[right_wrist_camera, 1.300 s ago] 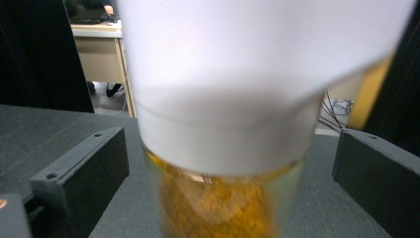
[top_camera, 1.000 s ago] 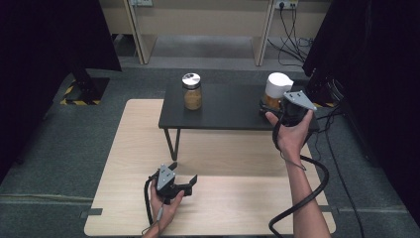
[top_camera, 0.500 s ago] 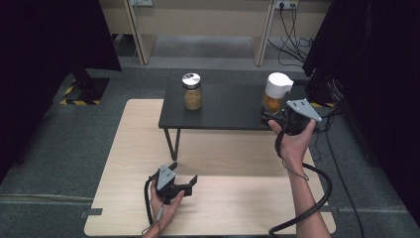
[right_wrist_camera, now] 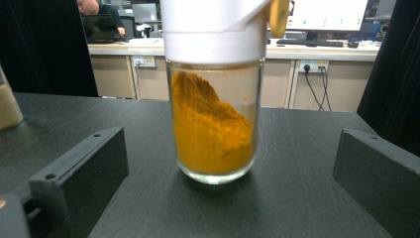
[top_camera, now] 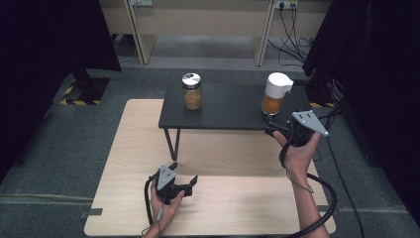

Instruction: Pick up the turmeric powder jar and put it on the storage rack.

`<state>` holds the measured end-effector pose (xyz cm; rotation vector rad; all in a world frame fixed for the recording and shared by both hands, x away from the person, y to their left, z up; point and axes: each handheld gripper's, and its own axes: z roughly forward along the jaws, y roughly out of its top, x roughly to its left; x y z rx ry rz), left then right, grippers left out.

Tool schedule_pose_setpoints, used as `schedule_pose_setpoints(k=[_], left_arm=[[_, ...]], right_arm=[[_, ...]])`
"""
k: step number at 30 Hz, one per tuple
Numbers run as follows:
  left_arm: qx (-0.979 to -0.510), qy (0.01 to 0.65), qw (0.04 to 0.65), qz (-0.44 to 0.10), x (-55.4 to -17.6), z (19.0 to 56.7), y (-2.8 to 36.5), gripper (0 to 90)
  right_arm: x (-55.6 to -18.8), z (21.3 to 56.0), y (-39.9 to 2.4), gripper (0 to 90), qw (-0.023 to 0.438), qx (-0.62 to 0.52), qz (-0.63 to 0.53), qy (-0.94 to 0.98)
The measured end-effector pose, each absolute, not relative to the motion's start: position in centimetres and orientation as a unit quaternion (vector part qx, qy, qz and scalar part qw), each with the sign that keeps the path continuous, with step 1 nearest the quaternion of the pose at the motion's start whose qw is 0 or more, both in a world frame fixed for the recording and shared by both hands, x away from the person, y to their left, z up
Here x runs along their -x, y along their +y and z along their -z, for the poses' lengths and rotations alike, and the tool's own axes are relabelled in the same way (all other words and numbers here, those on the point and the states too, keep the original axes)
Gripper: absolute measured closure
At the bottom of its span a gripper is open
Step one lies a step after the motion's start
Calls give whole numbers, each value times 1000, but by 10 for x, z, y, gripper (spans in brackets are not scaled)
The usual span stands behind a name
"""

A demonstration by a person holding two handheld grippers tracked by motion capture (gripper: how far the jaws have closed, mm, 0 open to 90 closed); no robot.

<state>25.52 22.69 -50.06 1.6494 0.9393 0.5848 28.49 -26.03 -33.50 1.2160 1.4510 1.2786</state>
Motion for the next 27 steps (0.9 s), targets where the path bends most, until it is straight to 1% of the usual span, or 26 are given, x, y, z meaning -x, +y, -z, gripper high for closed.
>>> schedule_pose_setpoints(k=[13, 27], left_arm=[[-696, 396, 546, -247, -255, 501, 227, 45], [-697, 394, 545, -248, -255, 500, 227, 45]], right_arm=[[-256, 354, -268, 7, 418, -476, -518, 574], [-234, 369, -272, 7, 416, -473, -526, 572]])
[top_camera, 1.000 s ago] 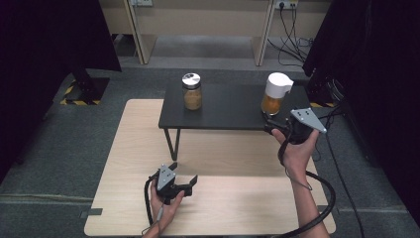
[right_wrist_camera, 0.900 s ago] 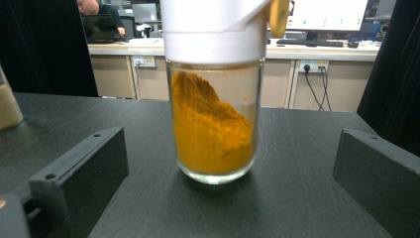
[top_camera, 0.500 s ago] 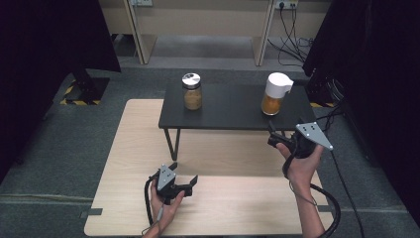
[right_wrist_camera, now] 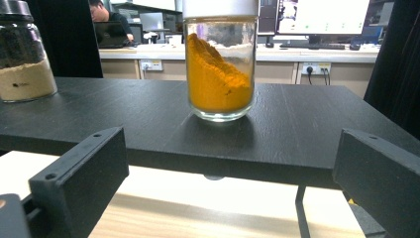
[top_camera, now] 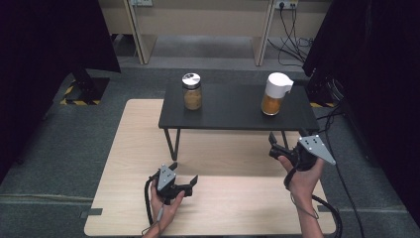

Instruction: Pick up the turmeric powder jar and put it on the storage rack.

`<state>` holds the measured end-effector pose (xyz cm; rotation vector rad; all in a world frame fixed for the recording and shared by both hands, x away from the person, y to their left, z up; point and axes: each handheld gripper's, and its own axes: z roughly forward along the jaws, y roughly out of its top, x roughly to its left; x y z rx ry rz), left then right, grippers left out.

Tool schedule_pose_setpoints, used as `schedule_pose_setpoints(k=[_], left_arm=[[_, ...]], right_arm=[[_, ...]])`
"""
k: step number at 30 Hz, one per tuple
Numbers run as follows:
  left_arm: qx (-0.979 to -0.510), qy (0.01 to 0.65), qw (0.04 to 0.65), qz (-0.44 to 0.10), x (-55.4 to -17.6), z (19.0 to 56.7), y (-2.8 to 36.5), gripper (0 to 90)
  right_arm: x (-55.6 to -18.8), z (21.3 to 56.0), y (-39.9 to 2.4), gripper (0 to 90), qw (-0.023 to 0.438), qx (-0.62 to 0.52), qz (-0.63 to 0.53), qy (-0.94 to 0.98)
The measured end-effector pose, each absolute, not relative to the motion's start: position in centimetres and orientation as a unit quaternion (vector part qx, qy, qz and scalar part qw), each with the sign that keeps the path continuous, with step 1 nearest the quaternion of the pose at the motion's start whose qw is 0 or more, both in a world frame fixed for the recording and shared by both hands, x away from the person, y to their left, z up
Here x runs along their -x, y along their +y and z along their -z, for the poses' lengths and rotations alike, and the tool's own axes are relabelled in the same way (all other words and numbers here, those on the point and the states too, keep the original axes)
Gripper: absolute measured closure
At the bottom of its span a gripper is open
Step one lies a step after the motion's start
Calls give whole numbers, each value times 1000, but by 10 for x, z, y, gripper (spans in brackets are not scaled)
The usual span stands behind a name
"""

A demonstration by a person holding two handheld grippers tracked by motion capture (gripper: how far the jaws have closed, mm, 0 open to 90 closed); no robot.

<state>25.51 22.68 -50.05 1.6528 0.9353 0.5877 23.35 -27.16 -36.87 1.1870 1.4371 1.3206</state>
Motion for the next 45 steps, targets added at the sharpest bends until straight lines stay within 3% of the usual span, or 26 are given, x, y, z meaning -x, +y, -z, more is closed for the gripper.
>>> schedule_pose_setpoints(k=[20, 45], left_arm=[[-698, 394, 545, -248, -255, 500, 226, 45], [-700, 390, 542, -253, -254, 500, 225, 45]], right_arm=[[-199, 403, -275, 6, 404, -481, -528, 571], [-186, 461, -289, 5, 366, -519, -508, 582]])
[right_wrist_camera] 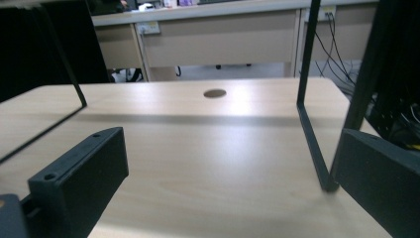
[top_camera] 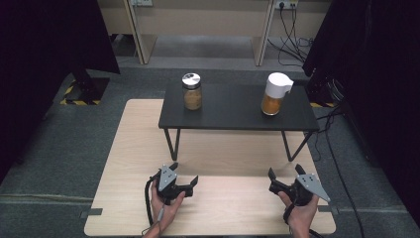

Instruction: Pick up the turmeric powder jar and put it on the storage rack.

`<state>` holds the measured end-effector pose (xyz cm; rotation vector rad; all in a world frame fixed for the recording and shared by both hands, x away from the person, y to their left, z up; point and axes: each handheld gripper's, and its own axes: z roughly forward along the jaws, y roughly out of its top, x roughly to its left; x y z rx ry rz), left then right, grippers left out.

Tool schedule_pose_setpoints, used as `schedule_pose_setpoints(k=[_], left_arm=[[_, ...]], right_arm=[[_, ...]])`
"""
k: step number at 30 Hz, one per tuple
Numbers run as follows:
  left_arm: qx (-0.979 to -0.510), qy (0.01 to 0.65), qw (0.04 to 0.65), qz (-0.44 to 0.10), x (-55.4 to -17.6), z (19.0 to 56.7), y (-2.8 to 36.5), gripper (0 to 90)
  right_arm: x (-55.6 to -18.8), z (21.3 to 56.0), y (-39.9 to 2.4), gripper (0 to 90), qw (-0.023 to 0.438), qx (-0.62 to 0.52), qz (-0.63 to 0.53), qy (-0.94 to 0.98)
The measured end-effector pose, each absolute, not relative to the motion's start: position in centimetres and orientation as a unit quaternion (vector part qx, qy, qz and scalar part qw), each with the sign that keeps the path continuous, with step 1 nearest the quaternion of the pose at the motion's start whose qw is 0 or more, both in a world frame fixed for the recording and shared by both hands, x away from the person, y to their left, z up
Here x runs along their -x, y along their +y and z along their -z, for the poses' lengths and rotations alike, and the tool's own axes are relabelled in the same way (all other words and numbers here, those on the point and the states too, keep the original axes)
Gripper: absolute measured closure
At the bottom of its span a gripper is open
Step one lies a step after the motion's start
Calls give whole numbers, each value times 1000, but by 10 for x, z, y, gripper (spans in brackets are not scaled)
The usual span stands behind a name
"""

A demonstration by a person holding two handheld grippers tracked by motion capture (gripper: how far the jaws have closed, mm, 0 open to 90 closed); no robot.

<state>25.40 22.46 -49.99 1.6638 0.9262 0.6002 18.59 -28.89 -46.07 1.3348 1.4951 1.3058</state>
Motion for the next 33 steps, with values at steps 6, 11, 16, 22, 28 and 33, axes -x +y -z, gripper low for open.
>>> schedule_pose_setpoints(k=[6, 11, 16, 22, 28, 33], left_arm=[[-700, 391, 542, -251, -254, 500, 225, 45], [-700, 391, 542, -251, -254, 500, 225, 45], [-700, 392, 542, -250, -254, 500, 225, 45], [-700, 392, 542, -250, -255, 500, 225, 45], [-700, 392, 542, -250, -255, 499, 225, 45], [-701, 391, 541, -251, -254, 499, 225, 45]], right_arm=[[-181, 474, -292, 5, 364, -529, -501, 580], [-179, 478, -293, 5, 362, -533, -495, 582], [-179, 483, -291, 6, 358, -538, -489, 586], [-180, 487, -290, 5, 358, -536, -486, 590], [-181, 490, -288, 6, 351, -536, -481, 598], [-182, 493, -288, 6, 347, -537, -478, 602]])
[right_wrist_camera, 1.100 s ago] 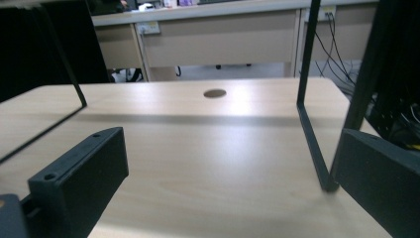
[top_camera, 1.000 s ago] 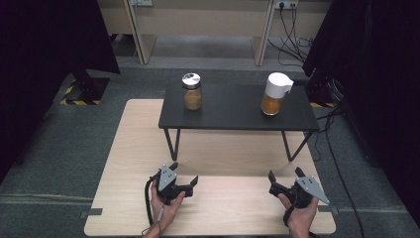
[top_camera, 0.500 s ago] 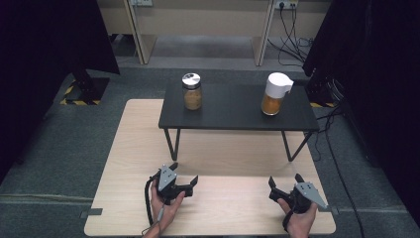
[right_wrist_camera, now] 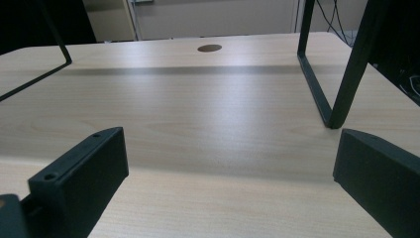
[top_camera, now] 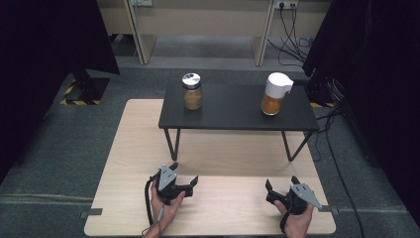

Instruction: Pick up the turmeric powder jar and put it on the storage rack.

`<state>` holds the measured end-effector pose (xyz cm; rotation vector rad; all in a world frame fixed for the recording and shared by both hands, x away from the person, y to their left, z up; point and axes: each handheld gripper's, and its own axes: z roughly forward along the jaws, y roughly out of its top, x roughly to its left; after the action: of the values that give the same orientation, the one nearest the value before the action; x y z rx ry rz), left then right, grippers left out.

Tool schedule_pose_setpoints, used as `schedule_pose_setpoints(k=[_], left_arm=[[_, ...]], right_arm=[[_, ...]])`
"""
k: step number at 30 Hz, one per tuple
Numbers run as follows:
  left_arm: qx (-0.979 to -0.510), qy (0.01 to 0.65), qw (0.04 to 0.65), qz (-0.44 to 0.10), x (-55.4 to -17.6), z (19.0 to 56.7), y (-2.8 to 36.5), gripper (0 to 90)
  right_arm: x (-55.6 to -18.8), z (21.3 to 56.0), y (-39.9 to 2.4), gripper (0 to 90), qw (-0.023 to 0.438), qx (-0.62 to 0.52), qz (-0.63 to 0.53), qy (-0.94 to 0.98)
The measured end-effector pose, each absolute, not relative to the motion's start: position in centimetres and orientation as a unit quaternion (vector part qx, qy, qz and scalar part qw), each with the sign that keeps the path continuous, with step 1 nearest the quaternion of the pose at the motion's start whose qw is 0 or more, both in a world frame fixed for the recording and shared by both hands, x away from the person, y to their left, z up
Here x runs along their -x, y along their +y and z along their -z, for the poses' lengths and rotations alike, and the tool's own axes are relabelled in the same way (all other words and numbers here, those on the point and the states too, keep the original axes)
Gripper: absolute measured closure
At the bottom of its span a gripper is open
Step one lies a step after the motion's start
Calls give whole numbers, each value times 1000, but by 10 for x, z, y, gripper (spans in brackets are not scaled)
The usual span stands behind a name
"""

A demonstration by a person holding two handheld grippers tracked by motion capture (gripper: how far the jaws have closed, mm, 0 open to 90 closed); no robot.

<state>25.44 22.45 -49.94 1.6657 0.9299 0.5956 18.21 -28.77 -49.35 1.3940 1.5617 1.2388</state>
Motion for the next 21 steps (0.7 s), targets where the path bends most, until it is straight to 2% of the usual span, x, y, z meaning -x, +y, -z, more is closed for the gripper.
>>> schedule_pose_setpoints(k=[21], left_arm=[[-704, 391, 538, -249, -255, 498, 224, 44]], right_arm=[[-182, 495, -287, 7, 347, -537, -479, 601]])
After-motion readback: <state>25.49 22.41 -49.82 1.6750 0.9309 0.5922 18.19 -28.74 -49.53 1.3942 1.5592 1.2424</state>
